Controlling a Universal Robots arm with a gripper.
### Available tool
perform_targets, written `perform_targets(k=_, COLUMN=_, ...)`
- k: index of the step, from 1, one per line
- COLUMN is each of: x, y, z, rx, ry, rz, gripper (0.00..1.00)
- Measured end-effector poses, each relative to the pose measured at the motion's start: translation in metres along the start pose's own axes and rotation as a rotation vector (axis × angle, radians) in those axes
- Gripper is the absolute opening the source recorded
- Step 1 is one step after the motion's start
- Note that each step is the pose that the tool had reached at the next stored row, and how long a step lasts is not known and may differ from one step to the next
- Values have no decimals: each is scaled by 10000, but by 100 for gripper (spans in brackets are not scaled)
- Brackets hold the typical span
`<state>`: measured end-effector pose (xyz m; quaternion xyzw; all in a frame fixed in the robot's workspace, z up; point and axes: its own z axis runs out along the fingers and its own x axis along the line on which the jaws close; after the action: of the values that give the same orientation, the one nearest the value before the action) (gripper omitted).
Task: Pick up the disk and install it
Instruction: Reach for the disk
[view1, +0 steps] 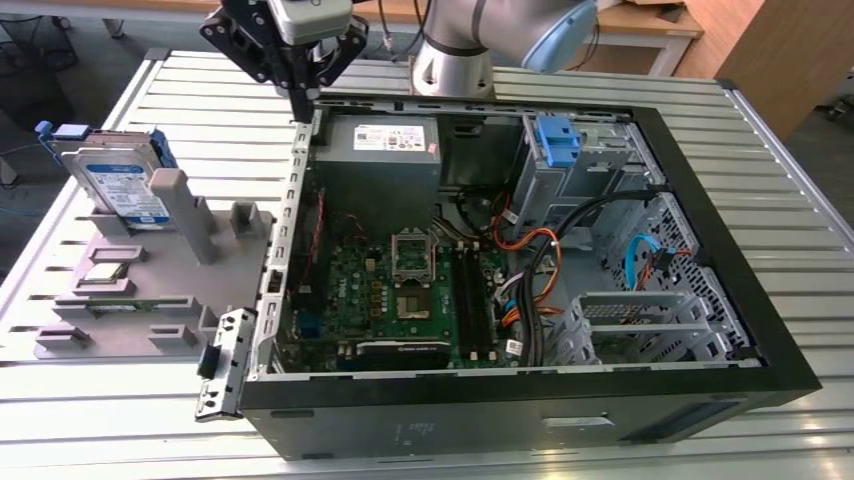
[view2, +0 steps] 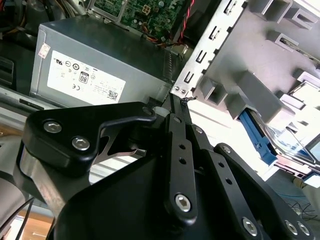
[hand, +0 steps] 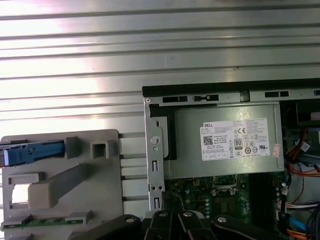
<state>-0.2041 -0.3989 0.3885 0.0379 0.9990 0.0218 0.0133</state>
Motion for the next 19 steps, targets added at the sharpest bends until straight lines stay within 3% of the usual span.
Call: perform_targets(k=19, x=301, y=-23, z=7, rx=0, ry=0, rz=-1, gripper=11)
